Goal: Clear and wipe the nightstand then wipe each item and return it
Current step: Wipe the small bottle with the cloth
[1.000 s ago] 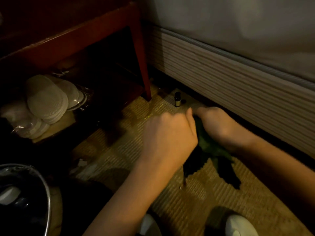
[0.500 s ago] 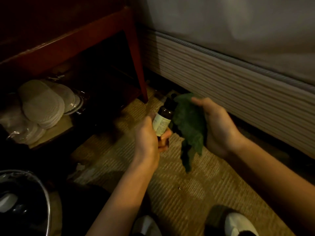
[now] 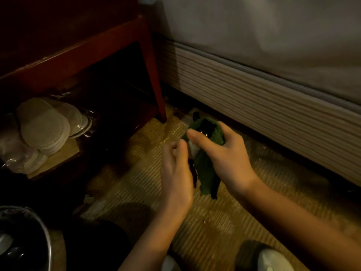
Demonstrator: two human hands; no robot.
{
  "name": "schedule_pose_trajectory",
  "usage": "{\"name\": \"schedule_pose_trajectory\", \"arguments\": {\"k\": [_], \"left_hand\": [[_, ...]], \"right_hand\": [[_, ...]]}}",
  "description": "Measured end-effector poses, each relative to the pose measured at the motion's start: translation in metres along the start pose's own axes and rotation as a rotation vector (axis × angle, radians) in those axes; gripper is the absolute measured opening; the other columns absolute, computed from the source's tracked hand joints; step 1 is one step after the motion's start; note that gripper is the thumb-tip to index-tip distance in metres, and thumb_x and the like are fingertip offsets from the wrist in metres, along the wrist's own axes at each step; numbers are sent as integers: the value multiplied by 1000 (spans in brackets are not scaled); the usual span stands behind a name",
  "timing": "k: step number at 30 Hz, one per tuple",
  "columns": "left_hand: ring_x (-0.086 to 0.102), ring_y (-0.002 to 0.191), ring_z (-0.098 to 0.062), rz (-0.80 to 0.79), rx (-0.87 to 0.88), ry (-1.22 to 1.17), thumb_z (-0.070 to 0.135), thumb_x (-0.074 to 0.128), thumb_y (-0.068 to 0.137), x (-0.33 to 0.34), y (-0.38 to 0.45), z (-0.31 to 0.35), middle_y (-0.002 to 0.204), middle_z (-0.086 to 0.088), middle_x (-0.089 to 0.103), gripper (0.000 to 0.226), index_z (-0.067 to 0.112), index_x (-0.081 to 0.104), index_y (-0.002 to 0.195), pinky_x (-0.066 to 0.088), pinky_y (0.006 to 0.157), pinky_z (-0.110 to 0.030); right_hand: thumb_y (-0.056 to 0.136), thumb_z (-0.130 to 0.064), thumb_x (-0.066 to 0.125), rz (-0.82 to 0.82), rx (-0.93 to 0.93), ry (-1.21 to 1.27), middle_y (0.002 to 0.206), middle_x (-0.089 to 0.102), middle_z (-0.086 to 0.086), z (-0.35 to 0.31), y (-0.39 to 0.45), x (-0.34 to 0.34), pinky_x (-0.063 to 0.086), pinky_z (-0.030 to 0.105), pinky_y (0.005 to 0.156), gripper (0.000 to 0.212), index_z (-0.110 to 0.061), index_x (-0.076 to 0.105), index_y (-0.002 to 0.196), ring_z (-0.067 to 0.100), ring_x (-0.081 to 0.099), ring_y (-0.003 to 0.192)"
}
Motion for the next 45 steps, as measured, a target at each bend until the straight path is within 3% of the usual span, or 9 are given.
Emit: {"name": "schedule_pose_trajectory", "arguments": {"k": [4, 12, 17, 20, 27, 32, 38, 41, 45], "left_hand": [[62, 77, 6, -18, 151, 112, 30, 37, 97, 10, -6, 10, 92, 5, 59, 11, 29, 47, 96, 47, 57, -11], [32, 36, -7, -454, -299, -171, 42, 35, 93, 28, -1, -15, 51, 3, 41, 34, 13, 51, 86, 34, 37, -20], [60, 80, -14, -40, 170, 688, 61, 26, 88, -17, 23, 24, 87, -2, 62, 57, 15, 57, 100, 45, 72, -32], [46, 57, -2, -51, 391, 1057, 67, 16, 84, 2, 11, 52, 61, 9, 49, 57, 22, 48, 70, 32, 53, -23], [39, 38, -8, -80, 469, 985, 73, 11, 75, 7, 14, 52, 42, 8, 40, 69, 19, 44, 48, 23, 43, -21], [36, 34, -3, -126, 739, 738, 47, 38, 87, -2, 5, 61, 36, 15, 27, 45, 34, 31, 45, 20, 39, -13], [31, 43, 8, -339, 901, 384, 43, 37, 97, 10, -10, 68, 51, 17, 28, 41, 32, 37, 58, 23, 45, -15], [36, 38, 0, -271, 765, 585, 45, 39, 93, 7, 4, 63, 42, 13, 37, 44, 35, 32, 50, 23, 43, -16], [47, 49, -6, -93, 396, 1053, 52, 35, 95, 0, 24, 40, 51, 7, 46, 53, 22, 45, 53, 29, 49, -26]], "right_hand": [[79, -15, 73, 76, 20, 28, 81, 69, 9, -1, 1, -7, 53, 22, 62, 20, -6, 65, 95, 15, 67, 73], [77, -16, 74, -120, 3, -162, 85, 68, 16, -8, 12, -8, 55, 35, 69, 26, -4, 63, 97, 24, 68, 76], [75, -47, 67, -66, -215, -1089, 77, 61, -7, -14, 9, -10, 48, 33, 58, 28, -26, 53, 87, 12, 61, 72], [75, -48, 64, -84, -292, -1320, 73, 47, -11, -18, 2, 3, 29, 25, 47, 31, -31, 38, 80, 16, 58, 76], [73, -44, 64, -200, -305, -1448, 74, 44, -12, -30, -5, 19, 35, 28, 55, 33, -27, 47, 96, 16, 59, 81], [65, -23, 82, -643, 211, -832, 79, 71, 4, 7, -13, 24, 59, 38, 66, 33, -14, 63, 90, 18, 68, 71], [68, -5, 70, -1139, 698, -164, 91, 71, 1, 46, -62, 39, 55, 23, 72, 31, -17, 69, 97, 14, 67, 84], [74, -7, 73, -951, 624, -359, 87, 72, 5, 45, -40, 26, 55, 26, 67, 24, -10, 66, 96, 19, 70, 78], [67, -27, 78, -534, 209, -1200, 72, 66, 1, 18, 2, 6, 46, 25, 52, 22, -20, 62, 81, 19, 63, 63]]}}
Point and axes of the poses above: each hand's wrist, its own y-axis towards the middle knuckle, its own x-axis out of the palm, z = x × y, the point moved 9 cm from there along y, towards the middle knuckle
